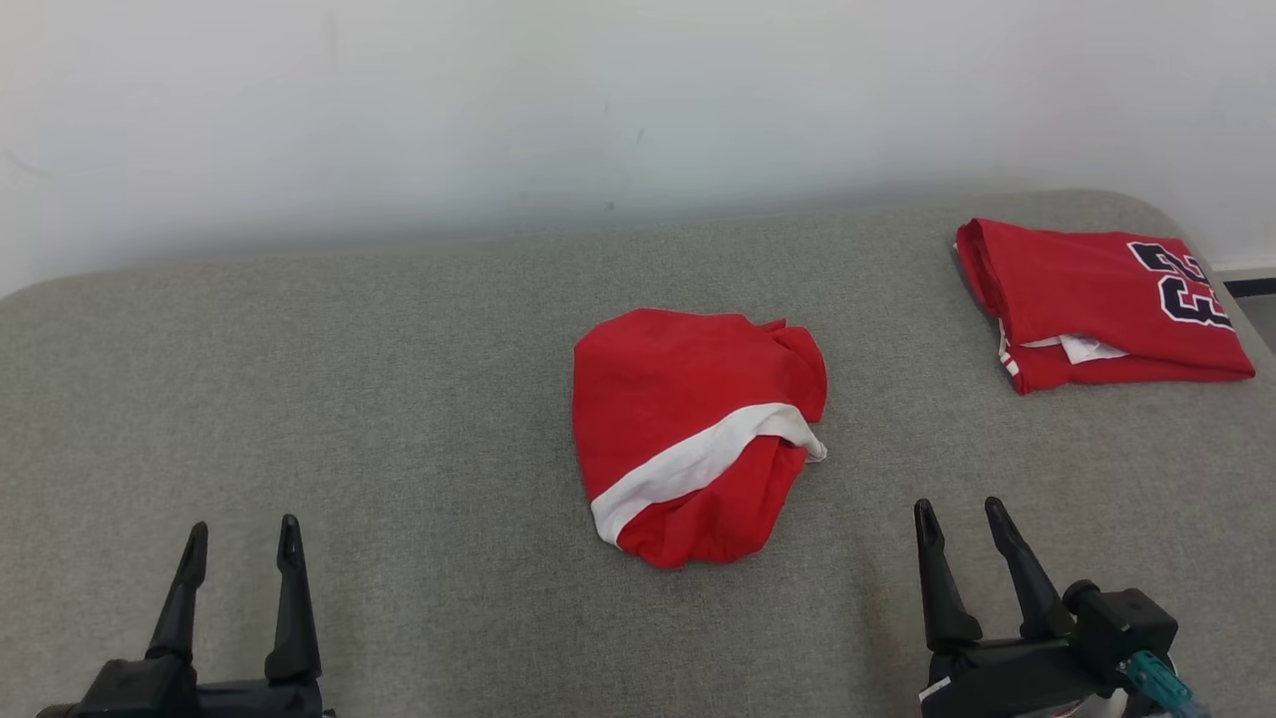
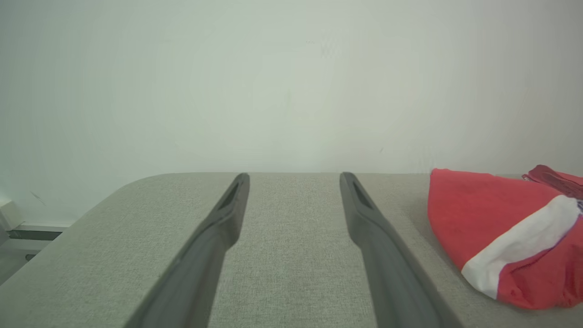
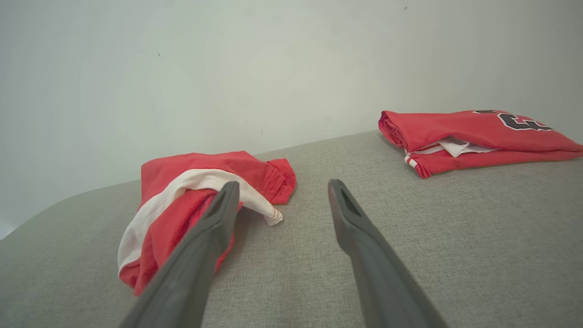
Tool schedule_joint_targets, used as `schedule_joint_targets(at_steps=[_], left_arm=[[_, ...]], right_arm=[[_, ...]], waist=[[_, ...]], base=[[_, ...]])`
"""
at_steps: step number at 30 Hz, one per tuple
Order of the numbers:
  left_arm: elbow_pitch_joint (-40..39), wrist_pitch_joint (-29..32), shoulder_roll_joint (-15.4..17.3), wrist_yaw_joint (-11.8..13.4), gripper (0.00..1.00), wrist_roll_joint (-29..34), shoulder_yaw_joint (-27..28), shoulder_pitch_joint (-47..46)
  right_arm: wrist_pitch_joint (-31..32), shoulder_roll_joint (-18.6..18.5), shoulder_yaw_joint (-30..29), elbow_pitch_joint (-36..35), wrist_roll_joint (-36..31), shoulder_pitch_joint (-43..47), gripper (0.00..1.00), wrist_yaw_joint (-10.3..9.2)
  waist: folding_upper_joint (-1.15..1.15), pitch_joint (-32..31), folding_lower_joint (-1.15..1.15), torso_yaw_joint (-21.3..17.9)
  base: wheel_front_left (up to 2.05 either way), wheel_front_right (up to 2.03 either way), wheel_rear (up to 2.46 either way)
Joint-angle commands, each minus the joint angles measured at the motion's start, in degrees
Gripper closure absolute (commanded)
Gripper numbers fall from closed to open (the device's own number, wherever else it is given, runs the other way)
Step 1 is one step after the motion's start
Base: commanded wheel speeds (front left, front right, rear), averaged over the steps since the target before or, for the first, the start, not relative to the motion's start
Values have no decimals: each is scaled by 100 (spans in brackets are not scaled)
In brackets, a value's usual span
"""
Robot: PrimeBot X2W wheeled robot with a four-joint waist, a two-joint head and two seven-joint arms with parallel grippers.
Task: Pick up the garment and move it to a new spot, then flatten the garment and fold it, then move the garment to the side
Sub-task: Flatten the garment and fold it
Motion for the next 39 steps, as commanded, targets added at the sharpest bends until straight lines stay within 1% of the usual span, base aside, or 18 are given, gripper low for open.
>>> schedule_joint_targets(at_steps=[1,7,12,15,20,21,24,25,28,33,35,36,37,38,39], left_arm=[[1,-16,-21,-23,0,39,-7,-60],[-36,-16,-20,-34,0,79,-32,-148],[-43,-16,-53,-53,0,96,-81,-223],[-18,-16,-67,-67,0,86,-106,-273],[43,-17,-104,-85,0,65,-122,-373],[43,-17,-104,-85,0,65,-122,-373],[74,-16,-116,-96,0,54,-113,-416],[79,-16,-121,-84,0,54,-106,-458],[86,-16,-131,-88,0,62,-91,-493],[102,-17,-150,-99,0,75,-55,-535],[108,-16,-157,-103,0,91,-51,-539],[109,-16,-161,-105,0,98,-46,-539],[107,-16,-165,-106,0,100,-35,-537],[105,-16,-169,-107,0,104,-28,-534],[104,-16,-172,-108,0,109,-18,-527]], right_arm=[[-14,-48,2,12,33,-74,0,-15],[30,-270,193,206,19,-571,0,-15],[177,-482,287,629,23,-1299,0,-15],[289,-582,344,1079,37,-1744,0,-15],[404,-710,451,2051,94,-2342,0,-15],[404,-710,451,2051,94,-2342,0,-15],[373,-749,489,2640,117,-2596,0,-15],[358,-764,505,3024,152,-2741,0,-15],[386,-756,594,3570,196,-2896,0,-15],[321,-656,801,4250,328,-3071,0,-15],[387,-616,912,4501,368,-3113,0,-15],[365,-579,950,4581,416,-3105,30,-15],[348,-551,1010,4649,451,-3110,70,-15],[357,-530,1069,4713,491,-3117,100,-15],[342,-523,1106,4763,530,-3138,100,-15]], waist=[[0,18,0,-25],[0,114,0,-13],[0,258,0,169],[0,367,0,325],[0,492,0,584],[0,492,0,584],[0,559,0,728],[0,609,0,818],[0,682,0,931],[0,761,0,1044],[0,768,0,1070],[0,765,0,1077],[0,763,0,1082],[0,760,0,1082],[0,754,0,1077]], base=[[0,0,0],[0,0,0],[0,0,0],[0,0,0],[0,0,0],[0,0,0],[0,0,0],[0,0,0],[0,0,0],[0,0,0],[0,0,0],[0,0,0],[0,0,0],[0,0,0],[0,0,0]])
